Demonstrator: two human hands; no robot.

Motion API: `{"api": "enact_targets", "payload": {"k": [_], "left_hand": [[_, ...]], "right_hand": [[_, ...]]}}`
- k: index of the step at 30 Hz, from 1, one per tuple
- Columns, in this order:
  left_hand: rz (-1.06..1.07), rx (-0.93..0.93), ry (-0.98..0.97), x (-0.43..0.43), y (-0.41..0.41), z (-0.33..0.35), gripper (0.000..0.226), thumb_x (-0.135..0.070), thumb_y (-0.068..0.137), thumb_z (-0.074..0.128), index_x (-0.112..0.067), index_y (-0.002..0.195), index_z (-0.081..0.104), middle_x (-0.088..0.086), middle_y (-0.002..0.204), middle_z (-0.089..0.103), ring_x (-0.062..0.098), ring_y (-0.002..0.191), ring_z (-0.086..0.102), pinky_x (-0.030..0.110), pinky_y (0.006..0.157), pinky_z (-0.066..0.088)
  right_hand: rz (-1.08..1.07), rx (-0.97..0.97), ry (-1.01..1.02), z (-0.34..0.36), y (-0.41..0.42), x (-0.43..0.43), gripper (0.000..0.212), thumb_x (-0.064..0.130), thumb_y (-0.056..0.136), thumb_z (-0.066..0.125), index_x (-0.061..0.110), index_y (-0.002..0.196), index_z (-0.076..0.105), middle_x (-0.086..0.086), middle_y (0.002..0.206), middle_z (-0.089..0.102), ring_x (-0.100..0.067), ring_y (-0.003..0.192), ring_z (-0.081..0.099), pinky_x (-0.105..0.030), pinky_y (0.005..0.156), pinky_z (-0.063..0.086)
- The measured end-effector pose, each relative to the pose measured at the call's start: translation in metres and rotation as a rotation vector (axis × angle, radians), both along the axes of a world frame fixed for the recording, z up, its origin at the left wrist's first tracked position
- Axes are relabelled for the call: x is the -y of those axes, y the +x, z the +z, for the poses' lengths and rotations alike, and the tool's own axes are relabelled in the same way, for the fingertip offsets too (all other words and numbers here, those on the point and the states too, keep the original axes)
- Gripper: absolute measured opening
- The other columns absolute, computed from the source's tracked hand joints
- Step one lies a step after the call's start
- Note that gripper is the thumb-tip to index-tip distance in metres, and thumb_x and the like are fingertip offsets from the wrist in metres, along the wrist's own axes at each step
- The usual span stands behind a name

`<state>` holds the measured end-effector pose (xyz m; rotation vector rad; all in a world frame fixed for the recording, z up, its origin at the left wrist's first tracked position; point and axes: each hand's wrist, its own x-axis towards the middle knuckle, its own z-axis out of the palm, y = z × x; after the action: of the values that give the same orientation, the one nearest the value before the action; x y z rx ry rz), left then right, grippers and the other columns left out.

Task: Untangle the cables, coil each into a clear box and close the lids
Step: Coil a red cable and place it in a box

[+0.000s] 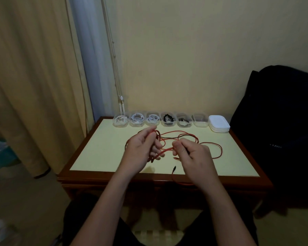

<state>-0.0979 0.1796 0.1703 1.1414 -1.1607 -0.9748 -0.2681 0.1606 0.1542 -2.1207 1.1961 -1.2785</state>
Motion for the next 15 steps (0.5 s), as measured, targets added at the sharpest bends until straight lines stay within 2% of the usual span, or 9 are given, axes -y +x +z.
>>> {"api": "enact_targets", "payload": {"k": [2, 5, 8, 12, 15], "left_hand": [[-0.069, 0.001, 0.029, -0.001, -0.004, -0.003, 0.033, -0.014, 0.106, 0.045, -0.012, 0.138, 0.053, 0.002, 0.068, 0.060, 0.015, 0.046, 0.058, 0.024, 0.046, 0.048], [-0.176, -0.004, 0.068, -0.001, -0.008, -0.007, 0.031, -0.019, 0.106, 0.045, -0.011, 0.133, 0.058, -0.001, 0.063, 0.055, 0.010, 0.037, 0.041, 0.021, 0.040, 0.033], [-0.319, -0.215, 0.132, 0.000, -0.013, -0.009, 0.033, -0.022, 0.105, 0.044, -0.008, 0.131, 0.061, -0.001, 0.063, 0.042, 0.006, 0.039, 0.023, 0.020, 0.040, 0.017], [-0.456, -0.440, 0.154, -0.002, -0.017, -0.005, 0.039, -0.026, 0.104, 0.044, -0.004, 0.132, 0.061, -0.003, 0.062, 0.030, 0.003, 0.040, 0.015, 0.019, 0.037, 0.011], [-0.496, -0.543, 0.140, -0.005, -0.018, -0.001, 0.043, -0.031, 0.100, 0.049, -0.005, 0.130, 0.064, -0.005, 0.060, 0.024, 0.004, 0.040, 0.010, 0.020, 0.037, 0.009]], "right_hand": [[-0.034, 0.049, -0.001, 0.001, 0.000, 0.001, 0.033, 0.031, 0.103, 0.055, 0.028, 0.070, 0.059, 0.015, 0.060, 0.060, -0.006, 0.059, 0.055, -0.019, 0.053, 0.035], [-0.054, 0.127, 0.004, -0.002, 0.000, 0.001, 0.032, 0.032, 0.102, 0.055, 0.021, 0.073, 0.064, 0.011, 0.063, 0.062, -0.009, 0.057, 0.053, -0.022, 0.053, 0.036], [-0.092, 0.214, 0.018, -0.004, 0.002, 0.002, 0.029, 0.036, 0.099, 0.059, 0.017, 0.080, 0.069, 0.005, 0.068, 0.066, -0.011, 0.064, 0.059, -0.028, 0.060, 0.045], [-0.201, 0.247, 0.023, -0.003, 0.002, 0.004, 0.023, 0.044, 0.098, 0.059, 0.025, 0.088, 0.066, 0.009, 0.086, 0.066, -0.009, 0.079, 0.060, -0.032, 0.068, 0.048], [-0.110, 0.265, 0.135, 0.000, 0.003, 0.000, 0.030, 0.050, 0.101, 0.049, 0.032, 0.092, 0.071, 0.014, 0.080, 0.070, -0.006, 0.071, 0.062, -0.027, 0.063, 0.045]]}}
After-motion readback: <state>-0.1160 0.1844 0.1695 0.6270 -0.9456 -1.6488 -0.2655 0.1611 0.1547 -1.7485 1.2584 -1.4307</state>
